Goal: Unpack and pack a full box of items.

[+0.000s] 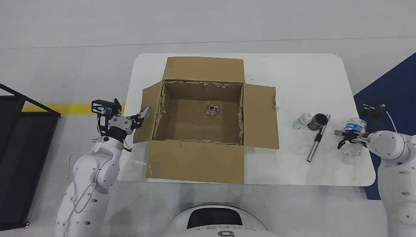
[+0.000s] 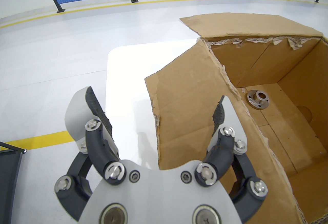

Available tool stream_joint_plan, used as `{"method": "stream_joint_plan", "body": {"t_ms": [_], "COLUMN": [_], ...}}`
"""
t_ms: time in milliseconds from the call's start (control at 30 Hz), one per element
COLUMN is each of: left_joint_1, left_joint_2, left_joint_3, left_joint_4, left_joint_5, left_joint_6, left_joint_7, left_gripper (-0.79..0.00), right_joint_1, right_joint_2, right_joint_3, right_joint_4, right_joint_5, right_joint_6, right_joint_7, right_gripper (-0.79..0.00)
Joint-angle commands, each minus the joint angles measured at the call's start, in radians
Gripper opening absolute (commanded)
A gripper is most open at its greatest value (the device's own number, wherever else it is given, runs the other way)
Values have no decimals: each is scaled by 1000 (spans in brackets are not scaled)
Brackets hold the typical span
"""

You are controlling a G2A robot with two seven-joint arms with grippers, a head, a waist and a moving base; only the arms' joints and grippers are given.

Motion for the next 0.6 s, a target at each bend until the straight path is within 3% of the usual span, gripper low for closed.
{"method": "stream_joint_plan", "body": {"t_ms": [0, 67, 200, 467, 567], "left_joint_1": [0, 0, 0, 0, 0], "left_joint_2": [0, 0, 0, 0, 0], "left_joint_3": [0, 0, 0, 0, 0], "left_joint_4": [0, 0, 0, 0, 0], "left_joint_5": [0, 0, 0, 0, 0], "left_joint_6": [0, 0, 0, 0, 0], "left_joint_7": [0, 0, 0, 0, 0], "left_gripper": [0, 0, 0, 0, 0], "right_joint_1": [11, 20, 31, 25, 10], "right_joint_2": [1, 1, 3, 7, 6], "right_joint_3": [-11, -18, -24, 17, 51], "right_joint_4": [14, 25, 44, 60, 51], "right_joint_5": [-13, -25, -25, 58, 161], "right_joint_6": [10, 15, 4, -37, -80], "right_joint_7": [9, 13, 19, -11, -32], "right_gripper": [-409, -496, -785, -785, -785]}}
